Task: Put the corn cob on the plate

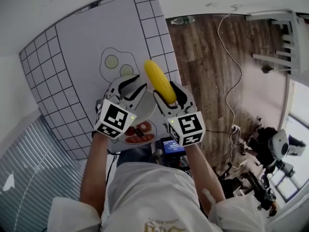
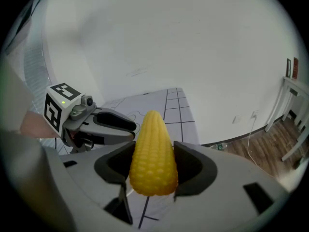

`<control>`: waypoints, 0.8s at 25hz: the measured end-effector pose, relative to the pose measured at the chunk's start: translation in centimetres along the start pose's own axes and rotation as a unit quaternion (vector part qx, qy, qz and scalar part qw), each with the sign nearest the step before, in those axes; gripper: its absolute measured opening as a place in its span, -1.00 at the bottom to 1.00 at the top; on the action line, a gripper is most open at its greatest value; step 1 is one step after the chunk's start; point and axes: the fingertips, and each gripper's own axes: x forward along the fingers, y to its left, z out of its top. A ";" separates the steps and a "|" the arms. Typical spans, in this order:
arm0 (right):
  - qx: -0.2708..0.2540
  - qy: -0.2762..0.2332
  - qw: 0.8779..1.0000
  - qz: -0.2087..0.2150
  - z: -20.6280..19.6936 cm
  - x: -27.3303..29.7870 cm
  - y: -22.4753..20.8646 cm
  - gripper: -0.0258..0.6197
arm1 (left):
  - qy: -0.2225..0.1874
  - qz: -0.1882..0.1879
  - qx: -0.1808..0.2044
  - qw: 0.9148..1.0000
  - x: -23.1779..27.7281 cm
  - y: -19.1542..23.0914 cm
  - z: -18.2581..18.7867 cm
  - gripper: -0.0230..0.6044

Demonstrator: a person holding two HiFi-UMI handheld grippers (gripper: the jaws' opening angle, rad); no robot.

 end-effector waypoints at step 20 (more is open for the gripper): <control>-0.063 0.011 0.997 0.040 1.5 -2.5 3.2 -0.13 | 0.000 -0.001 0.074 0.997 -0.9 -1.7 0.9 -0.43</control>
